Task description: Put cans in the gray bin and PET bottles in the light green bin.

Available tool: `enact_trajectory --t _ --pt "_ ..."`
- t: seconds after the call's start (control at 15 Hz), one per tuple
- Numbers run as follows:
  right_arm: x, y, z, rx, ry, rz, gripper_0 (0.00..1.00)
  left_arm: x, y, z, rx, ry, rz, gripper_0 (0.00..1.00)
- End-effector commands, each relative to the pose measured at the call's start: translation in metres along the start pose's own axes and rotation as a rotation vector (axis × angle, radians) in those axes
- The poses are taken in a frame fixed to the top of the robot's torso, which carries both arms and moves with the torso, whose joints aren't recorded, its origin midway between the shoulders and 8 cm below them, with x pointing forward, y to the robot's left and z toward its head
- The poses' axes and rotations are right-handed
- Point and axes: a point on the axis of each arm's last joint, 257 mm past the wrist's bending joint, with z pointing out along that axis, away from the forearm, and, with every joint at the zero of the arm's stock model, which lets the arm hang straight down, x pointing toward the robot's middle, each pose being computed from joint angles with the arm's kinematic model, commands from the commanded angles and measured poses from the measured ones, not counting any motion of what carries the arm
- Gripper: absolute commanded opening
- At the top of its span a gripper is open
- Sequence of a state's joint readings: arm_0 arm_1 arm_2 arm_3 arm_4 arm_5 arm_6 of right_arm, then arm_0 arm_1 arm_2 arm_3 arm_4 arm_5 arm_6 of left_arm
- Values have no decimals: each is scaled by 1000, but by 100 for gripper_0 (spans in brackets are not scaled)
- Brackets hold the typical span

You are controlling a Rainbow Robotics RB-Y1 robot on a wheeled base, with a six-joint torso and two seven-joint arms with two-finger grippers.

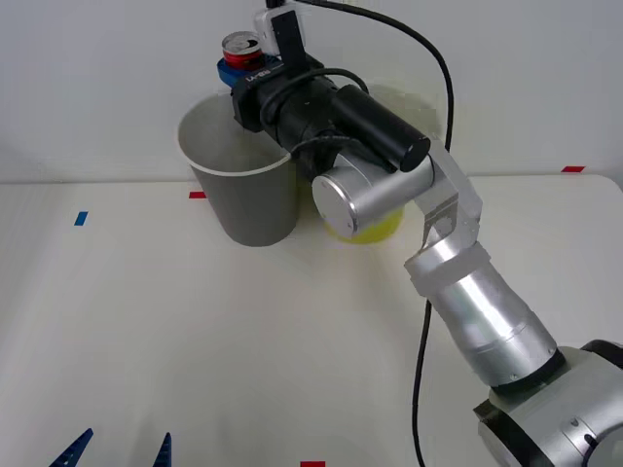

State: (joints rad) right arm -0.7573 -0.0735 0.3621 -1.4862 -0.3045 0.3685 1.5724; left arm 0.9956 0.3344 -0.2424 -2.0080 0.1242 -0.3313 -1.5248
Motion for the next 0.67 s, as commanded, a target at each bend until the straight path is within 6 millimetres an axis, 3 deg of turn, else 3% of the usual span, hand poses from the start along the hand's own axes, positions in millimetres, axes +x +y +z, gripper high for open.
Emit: enact_trajectory --t 0.07,0.67 --pt "6 16 12 -33 13 26 7 0 0 0 0 0 0 100" --pt "2 22 20 -46 -22 37 6 0 0 0 0 0 0 100"
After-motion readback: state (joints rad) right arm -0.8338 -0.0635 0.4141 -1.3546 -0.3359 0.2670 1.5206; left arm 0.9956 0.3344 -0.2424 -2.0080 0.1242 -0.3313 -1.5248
